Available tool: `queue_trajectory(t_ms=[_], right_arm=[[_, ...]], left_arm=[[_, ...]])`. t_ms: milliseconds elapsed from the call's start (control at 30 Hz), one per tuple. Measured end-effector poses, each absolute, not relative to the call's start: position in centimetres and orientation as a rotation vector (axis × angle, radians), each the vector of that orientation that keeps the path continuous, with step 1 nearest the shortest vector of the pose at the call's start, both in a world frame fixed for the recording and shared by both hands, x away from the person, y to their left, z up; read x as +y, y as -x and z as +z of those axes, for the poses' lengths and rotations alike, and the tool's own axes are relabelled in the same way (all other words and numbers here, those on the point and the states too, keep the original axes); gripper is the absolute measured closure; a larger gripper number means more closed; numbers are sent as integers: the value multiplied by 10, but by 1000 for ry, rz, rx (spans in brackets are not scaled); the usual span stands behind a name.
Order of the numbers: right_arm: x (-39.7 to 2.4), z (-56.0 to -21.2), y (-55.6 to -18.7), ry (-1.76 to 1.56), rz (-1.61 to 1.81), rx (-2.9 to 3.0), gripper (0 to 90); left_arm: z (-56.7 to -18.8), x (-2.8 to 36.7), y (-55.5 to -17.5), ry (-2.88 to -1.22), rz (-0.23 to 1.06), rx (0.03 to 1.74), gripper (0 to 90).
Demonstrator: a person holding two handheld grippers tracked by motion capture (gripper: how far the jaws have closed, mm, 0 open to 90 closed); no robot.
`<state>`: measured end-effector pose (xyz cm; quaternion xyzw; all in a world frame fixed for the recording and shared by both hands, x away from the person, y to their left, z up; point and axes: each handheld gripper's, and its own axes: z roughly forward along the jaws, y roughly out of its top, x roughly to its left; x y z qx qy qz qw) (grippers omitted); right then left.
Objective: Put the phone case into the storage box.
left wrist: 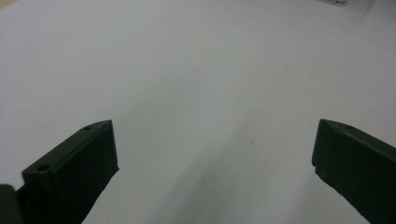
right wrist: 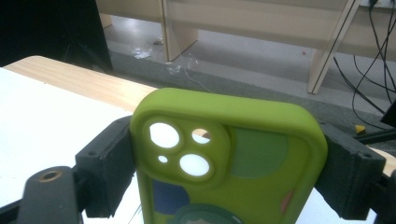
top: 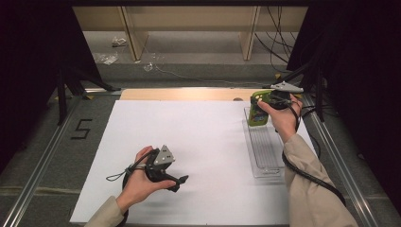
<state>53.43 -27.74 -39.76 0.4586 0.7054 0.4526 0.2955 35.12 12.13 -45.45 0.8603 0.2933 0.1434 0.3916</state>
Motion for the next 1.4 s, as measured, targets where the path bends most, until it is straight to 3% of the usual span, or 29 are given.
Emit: queue_trajectory(t_ms=[1400], right_arm=[[-272,-407,-553,-1275,1143,1841,171]], left_arm=[[-455,122,-351,-2184,362,743,0]])
